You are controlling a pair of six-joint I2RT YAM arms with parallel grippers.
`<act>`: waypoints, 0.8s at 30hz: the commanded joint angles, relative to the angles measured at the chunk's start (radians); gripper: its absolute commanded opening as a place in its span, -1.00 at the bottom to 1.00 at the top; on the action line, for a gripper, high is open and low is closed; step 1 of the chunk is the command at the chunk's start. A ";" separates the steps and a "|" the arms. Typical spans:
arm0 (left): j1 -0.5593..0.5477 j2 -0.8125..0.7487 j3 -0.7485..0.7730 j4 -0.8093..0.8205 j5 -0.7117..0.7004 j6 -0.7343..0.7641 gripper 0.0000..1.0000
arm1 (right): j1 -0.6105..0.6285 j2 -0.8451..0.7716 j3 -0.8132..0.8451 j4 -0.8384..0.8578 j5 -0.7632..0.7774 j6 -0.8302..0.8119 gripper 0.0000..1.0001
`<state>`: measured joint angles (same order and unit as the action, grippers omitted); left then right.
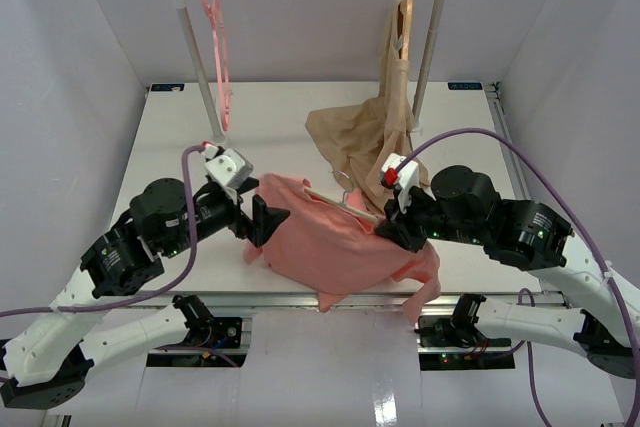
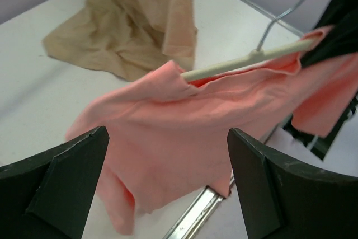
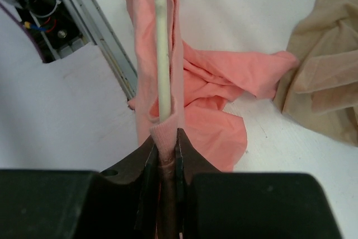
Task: Place the t-shirt on the hanger
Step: Place the T-shirt on the hanger, then place the hanger at the clothesline.
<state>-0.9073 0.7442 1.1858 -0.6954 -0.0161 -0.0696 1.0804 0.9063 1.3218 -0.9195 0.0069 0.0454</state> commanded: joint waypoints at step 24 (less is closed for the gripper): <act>-0.001 -0.113 -0.045 0.064 -0.238 -0.116 0.96 | -0.009 0.509 0.603 0.335 0.670 0.324 -0.85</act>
<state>-0.9070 0.6938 1.1517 -0.6549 -0.2523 -0.2064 1.0801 1.3346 1.7502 -0.7201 0.5312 0.3673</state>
